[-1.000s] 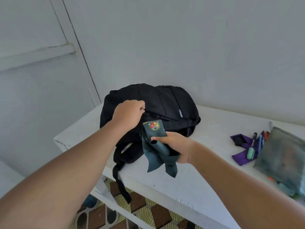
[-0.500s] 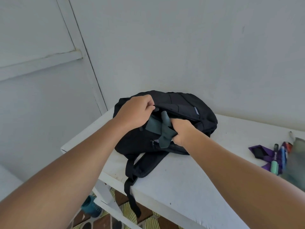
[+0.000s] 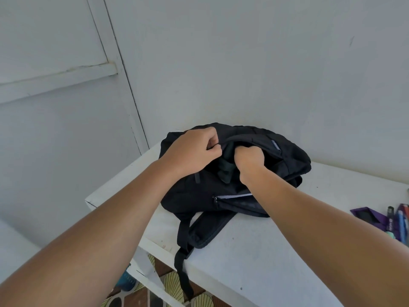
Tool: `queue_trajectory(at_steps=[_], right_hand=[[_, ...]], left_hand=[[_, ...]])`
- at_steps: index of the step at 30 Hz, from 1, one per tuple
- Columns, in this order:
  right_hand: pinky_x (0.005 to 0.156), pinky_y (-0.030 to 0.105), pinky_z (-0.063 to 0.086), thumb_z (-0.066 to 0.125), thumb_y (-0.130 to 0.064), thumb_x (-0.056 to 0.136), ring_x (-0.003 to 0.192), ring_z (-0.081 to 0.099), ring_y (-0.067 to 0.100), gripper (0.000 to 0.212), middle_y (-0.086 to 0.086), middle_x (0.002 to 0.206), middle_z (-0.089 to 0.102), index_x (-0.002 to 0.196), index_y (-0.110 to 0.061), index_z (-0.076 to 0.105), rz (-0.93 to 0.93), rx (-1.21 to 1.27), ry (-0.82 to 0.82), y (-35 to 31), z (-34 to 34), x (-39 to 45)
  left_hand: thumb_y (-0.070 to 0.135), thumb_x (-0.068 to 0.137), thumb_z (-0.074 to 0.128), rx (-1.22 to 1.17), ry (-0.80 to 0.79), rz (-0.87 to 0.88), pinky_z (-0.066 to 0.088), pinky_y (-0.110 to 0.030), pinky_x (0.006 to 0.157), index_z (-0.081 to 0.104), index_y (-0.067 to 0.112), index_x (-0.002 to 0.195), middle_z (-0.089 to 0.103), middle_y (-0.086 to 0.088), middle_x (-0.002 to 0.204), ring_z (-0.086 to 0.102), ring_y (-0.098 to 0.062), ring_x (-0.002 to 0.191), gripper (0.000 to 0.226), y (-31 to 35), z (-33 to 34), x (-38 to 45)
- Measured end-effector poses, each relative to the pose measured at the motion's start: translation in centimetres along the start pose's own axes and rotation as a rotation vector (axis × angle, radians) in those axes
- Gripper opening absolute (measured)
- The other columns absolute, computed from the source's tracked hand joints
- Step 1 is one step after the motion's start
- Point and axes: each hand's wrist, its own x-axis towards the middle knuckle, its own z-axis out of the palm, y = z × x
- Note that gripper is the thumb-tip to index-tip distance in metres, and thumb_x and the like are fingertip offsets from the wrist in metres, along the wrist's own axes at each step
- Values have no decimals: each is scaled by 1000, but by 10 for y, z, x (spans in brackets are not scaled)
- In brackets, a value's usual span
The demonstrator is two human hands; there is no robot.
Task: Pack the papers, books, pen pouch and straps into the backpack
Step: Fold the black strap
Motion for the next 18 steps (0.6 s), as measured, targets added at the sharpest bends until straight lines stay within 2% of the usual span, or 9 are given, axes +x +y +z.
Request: queue_trajectory(at_steps=[1, 3, 6, 8, 11, 13, 16, 18], right_hand=[[57, 26, 41, 55, -14, 100, 65, 52, 16, 33, 23, 124, 68, 125, 5, 65, -36, -87, 21, 1, 1, 3], [62, 28, 42, 53, -10, 101, 82, 63, 26, 27, 17, 121, 69, 123, 0, 66, -109, -278, 29, -1, 1, 11], [90, 33, 45, 46, -9, 106, 116, 60, 29, 25, 8, 127, 64, 125, -11, 62, -243, -561, 43, -17, 8, 10], [103, 34, 42, 44, -12, 108, 128, 53, 28, 26, 10, 135, 58, 130, -13, 58, -247, -642, -19, -24, 18, 14], [95, 35, 41, 39, -15, 110, 126, 53, 31, 25, 13, 134, 59, 125, -12, 58, -292, -804, -85, -21, 36, 17], [85, 36, 38, 40, -16, 108, 121, 56, 34, 21, 14, 128, 62, 116, -13, 58, -405, -956, -62, -16, 40, 12], [82, 38, 46, 41, -18, 107, 110, 64, 34, 21, 15, 116, 68, 105, -11, 61, -481, -1017, -49, -7, 39, 3], [77, 36, 46, 41, -15, 107, 107, 65, 32, 18, 15, 113, 69, 96, -12, 54, -506, -1079, -65, -6, 38, 2]], left_hand=[[35, 95, 58, -11, 6, 0, 55, -44, 79, 59, 23, 89, 67, 8, 86, 63, -15, 81, 13, -1, 0, 0], [33, 95, 59, -52, 25, 1, 55, -43, 78, 59, 22, 88, 67, 8, 86, 63, -15, 78, 13, -2, -2, 1], [32, 94, 61, -120, 39, 1, 56, -43, 78, 60, 22, 86, 67, 8, 84, 63, -14, 76, 12, -4, -6, 2], [31, 93, 61, -127, 32, 5, 56, -44, 78, 60, 23, 86, 68, 8, 84, 64, -14, 77, 11, -5, -8, 2], [31, 93, 62, -150, 29, -13, 57, -43, 79, 61, 23, 86, 68, 8, 85, 65, -14, 78, 11, -9, -11, 2], [31, 93, 63, -168, 51, -33, 57, -42, 79, 62, 24, 86, 69, 8, 85, 65, -13, 77, 10, -12, -11, 1], [31, 92, 63, -207, 77, -67, 56, -41, 79, 63, 25, 86, 69, 9, 85, 64, -13, 77, 10, -15, -7, 0], [32, 92, 64, -215, 76, -71, 56, -40, 80, 64, 25, 86, 69, 10, 85, 65, -11, 79, 9, -14, -3, 0]])
